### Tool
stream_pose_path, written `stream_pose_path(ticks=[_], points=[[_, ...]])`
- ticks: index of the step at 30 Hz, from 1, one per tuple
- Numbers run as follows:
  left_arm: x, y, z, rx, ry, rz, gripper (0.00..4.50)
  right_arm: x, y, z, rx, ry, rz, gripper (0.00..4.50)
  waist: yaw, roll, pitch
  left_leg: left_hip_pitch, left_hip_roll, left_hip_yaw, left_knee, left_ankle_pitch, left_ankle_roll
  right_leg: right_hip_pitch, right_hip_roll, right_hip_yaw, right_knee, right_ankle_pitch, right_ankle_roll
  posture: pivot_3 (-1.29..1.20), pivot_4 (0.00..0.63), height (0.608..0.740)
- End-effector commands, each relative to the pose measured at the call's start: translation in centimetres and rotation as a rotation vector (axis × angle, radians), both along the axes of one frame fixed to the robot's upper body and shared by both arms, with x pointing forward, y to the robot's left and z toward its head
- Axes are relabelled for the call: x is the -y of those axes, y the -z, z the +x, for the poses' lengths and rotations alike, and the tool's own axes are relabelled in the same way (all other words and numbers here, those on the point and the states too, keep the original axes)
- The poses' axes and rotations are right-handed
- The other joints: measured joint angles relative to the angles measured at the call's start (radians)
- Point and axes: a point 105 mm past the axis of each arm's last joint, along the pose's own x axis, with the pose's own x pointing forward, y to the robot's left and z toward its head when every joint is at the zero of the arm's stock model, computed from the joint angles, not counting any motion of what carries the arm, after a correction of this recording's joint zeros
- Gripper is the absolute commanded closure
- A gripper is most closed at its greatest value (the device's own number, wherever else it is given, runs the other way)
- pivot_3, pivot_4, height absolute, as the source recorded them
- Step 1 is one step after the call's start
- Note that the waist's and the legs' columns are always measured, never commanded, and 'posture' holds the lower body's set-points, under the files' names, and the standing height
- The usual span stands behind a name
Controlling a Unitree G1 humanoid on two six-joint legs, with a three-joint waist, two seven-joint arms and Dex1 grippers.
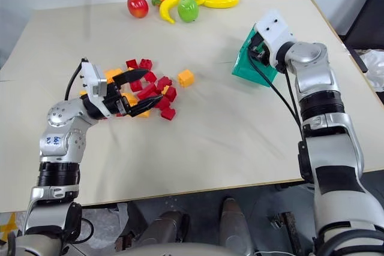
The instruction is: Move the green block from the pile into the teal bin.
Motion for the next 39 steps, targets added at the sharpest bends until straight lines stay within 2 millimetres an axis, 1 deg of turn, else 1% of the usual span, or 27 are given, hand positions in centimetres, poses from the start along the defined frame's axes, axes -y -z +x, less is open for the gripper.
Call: stream_pose_path(ticks=[1, 4, 7, 9, 13, 15, 17, 18, 20, 22, 24, 25, 27, 30, 36, 39], points=[[0.2, -0.8, 0.1, 0.047, 0.002, 0.015, 0.00, 0.1, -1.4, 0.4, 0.063, 0.006, -0.009, 1.08, -0.004, 0.000, 0.000, 0.000, 0.000, 0.000, 0.000, 0.000, 0.000, 0.000, 0.000, 0.000, 0.000, 0.000, 0.000, 0.00, 0.150, 0.740], [0.1, -0.9, 0.2, 0.050, 0.009, 0.017, 0.00, -0.1, -2.1, 0.6, 0.081, 0.005, 0.005, 0.09, -0.015, 0.001, 0.001, 0.000, 0.000, 0.000, 0.000, 0.000, 0.000, -0.001, 0.000, 0.000, 0.000, 0.000, 0.000, 0.00, 0.150, 0.740], [-0.2, -0.9, 0.1, 0.049, 0.014, 0.022, 0.00, -0.3, -2.7, 0.6, 0.096, -0.010, 0.007, 0.04, -0.025, 0.001, 0.000, 0.000, 0.001, 0.000, 0.000, 0.000, 0.000, -0.001, 0.001, 0.000, 0.001, 0.000, 0.000, 0.00, 0.150, 0.740], [-0.5, -0.9, -0.4, 0.052, 0.037, 0.025, 0.00, -0.6, -3.2, 0.4, 0.108, -0.042, 0.018, 0.04, -0.027, 0.001, 0.000, 0.000, 0.001, 0.000, 0.000, 0.000, 0.000, -0.001, 0.001, 0.000, 0.001, 0.000, 0.000, 0.00, 0.150, 0.740], [-1.9, -0.8, -0.9, 0.024, 0.025, 0.028, 0.00, -1.9, -3.6, -1.0, 0.064, -0.233, 0.081, 0.04, -0.027, 0.001, 0.000, 0.000, 0.001, 0.000, 0.001, 0.000, 0.000, -0.001, 0.001, 0.000, 0.002, 0.000, 0.000, 0.00, 0.150, 0.740], [-3.0, -0.9, -1.4, 0.031, -0.007, 0.027, 0.00, -2.5, -3.1, -2.9, 0.010, -0.394, 0.102, 0.04, -0.026, 0.001, 0.001, 0.000, 0.001, 0.000, 0.001, 0.000, 0.000, -0.001, 0.001, 0.000, 0.002, 0.000, 0.000, 0.00, 0.150, 0.740], [-3.8, -0.9, -1.4, 0.030, -0.040, 0.024, 0.00, -2.7, -2.7, -4.2, -0.019, -0.483, 0.109, 0.04, -0.023, 0.002, 0.001, 0.000, 0.001, -0.001, 0.001, 0.000, 0.000, -0.001, 0.001, 0.000, 0.002, 0.000, 0.000, 0.00, 0.150, 0.740], [-4.3, -0.9, -1.5, 0.024, -0.058, 0.023, 0.00, -2.4, -2.3, -5.0, -0.045, -0.511, 0.115, 0.04, -0.019, 0.002, 0.001, 0.000, 0.000, -0.001, 0.001, 0.000, 0.000, -0.001, 0.000, 0.000, 0.002, 0.000, 0.000, 0.00, 0.150, 0.740], [-7.0, 0.1, -2.5, -0.028, -0.121, 0.069, 0.00, -0.8, 0.5, -8.9, -0.167, -0.647, 0.122, 0.04, -0.009, 0.002, 0.001, -0.001, 0.000, -0.002, 0.002, 0.000, 0.000, -0.001, 0.000, -0.001, 0.002, 0.000, 0.000, 0.00, 0.150, 0.740], [-8.3, 0.5, -3.4, -0.043, -0.144, 0.087, 0.00, -0.1, 2.1, -11.6, -0.243, -0.722, 0.125, 0.04, 0.005, 0.002, 0.001, -0.002, 0.000, -0.003, 0.001, -0.001, 0.000, -0.001, 0.000, -0.001, 0.001, 0.000, 0.000, 0.00, 0.150, 0.740], [-9.5, 0.7, -4.1, -0.086, -0.151, 0.074, 0.00, 0.7, 3.0, -13.3, -0.240, -0.778, 0.118, 0.04, 0.007, 0.004, 0.002, -0.002, 0.000, -0.003, 0.000, -0.001, 0.001, -0.002, 0.000, -0.001, 0.001, 0.000, -0.001, 0.00, 0.150, 0.740], [-10.0, 0.8, -4.5, -0.106, -0.153, 0.074, 0.00, 1.3, 3.6, -13.7, -0.253, -0.767, 0.104, 0.04, 0.007, 0.004, 0.002, -0.002, -0.001, -0.002, 0.001, -0.001, 0.001, -0.001, -0.001, -0.001, 0.001, 0.000, 0.000, 0.00, 0.150, 0.740], [-11.2, 1.2, -4.7, -0.123, -0.200, 0.099, 0.00, 2.1, 4.2, -14.1, -0.260, -0.744, 0.101, 0.04, 0.006, 0.005, 0.002, -0.002, -0.001, 0.000, 0.003, -0.001, 0.002, 0.000, -0.001, 0.000, 0.000, 0.001, 0.002, 0.00, 0.150, 0.740], [-12.5, 1.0, -5.6, -0.128, -0.235, 0.102, 0.00, 3.2, 4.8, -14.4, -0.250, -0.702, 0.120, 0.04, 0.006, 0.005, 0.002, 0.002, 0.000, 0.002, 0.003, 0.000, 0.001, 0.002, 0.000, 0.001, 0.001, 0.001, 0.001, 0.00, 0.150, 0.740], [-14.3, 0.8, -6.6, -0.136, -0.307, 0.111, 0.00, 3.1, 4.3, -14.5, -0.207, -0.675, 0.157, 0.04, 0.007, 0.005, 0.002, 0.002, 0.002, 0.002, 0.002, 0.000, -0.001, 0.001, 0.001, 0.001, 0.003, 0.001, -0.001, 0.00, 0.150, 0.740], [-14.5, 0.6, -6.7, -0.126, -0.329, 0.091, 0.00, 2.5, 4.0, -14.4, -0.181, -0.667, 0.180, 0.04, 0.010, 0.005, 0.002, 0.002, 0.002, 0.002, 0.002, 0.000, -0.001, 0.001, 0.001, 0.000, 0.003, 0.001, -0.001, 0.00, 0.150, 0.740]])
